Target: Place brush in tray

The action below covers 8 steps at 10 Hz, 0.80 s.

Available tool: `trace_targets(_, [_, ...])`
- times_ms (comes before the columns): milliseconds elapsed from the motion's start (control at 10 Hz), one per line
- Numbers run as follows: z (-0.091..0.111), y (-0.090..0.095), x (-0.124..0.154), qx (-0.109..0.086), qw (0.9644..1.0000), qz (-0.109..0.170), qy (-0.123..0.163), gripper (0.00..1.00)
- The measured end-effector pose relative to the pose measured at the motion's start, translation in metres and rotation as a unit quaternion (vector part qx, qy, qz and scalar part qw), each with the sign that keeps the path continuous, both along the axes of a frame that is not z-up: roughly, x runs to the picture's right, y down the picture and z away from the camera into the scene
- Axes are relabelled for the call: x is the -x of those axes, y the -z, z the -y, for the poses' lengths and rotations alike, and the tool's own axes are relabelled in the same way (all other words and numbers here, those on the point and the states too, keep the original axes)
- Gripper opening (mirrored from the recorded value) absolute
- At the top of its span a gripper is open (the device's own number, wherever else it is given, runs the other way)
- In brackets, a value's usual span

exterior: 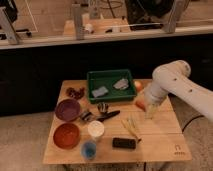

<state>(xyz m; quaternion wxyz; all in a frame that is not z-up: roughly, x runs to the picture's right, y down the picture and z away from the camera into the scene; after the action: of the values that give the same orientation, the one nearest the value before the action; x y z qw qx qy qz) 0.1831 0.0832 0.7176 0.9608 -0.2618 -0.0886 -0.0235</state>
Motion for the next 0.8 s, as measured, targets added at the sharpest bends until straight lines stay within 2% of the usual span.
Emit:
trace_targets(200, [0.003,-0.014,0.049,-0.001,0.9995,0.027,0.014,0.8])
trace_targets(300, [0.003,-0.016,0.056,-0.001,0.9994,0.031,0.014,0.8])
trace_targets(800, [0.003,-0.016,0.054,-0.001,0.9995,0.029,0.015,0.8])
